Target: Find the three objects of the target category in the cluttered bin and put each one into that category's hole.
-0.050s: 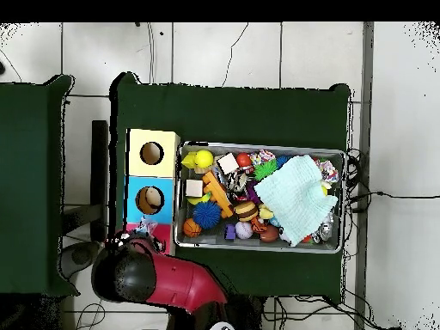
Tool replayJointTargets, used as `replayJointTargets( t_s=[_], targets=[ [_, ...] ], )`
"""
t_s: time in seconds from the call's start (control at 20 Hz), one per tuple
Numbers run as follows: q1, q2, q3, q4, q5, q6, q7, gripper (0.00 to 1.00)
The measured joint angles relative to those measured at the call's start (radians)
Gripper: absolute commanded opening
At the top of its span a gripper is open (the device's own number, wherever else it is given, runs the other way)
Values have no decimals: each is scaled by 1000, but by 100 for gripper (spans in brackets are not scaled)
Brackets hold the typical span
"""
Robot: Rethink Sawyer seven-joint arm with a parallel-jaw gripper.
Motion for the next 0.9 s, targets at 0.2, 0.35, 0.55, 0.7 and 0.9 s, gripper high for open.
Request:
replayJointTargets(
  t_s=[0.2, 0.35, 0.55, 0.7, 0.9],
  targets=[
    [9, 3, -1, -3, 16, -3, 0, 0],
    [28, 12, -6, -16, 27, -3, 0, 0],
    [50, 24, -15, -37, 31, -2, 0, 0],
    [71, 31, -24, -52, 31, -1, 0, 0],
    [80, 37, -29, -60, 31, -1, 0, 0]
  ],
)
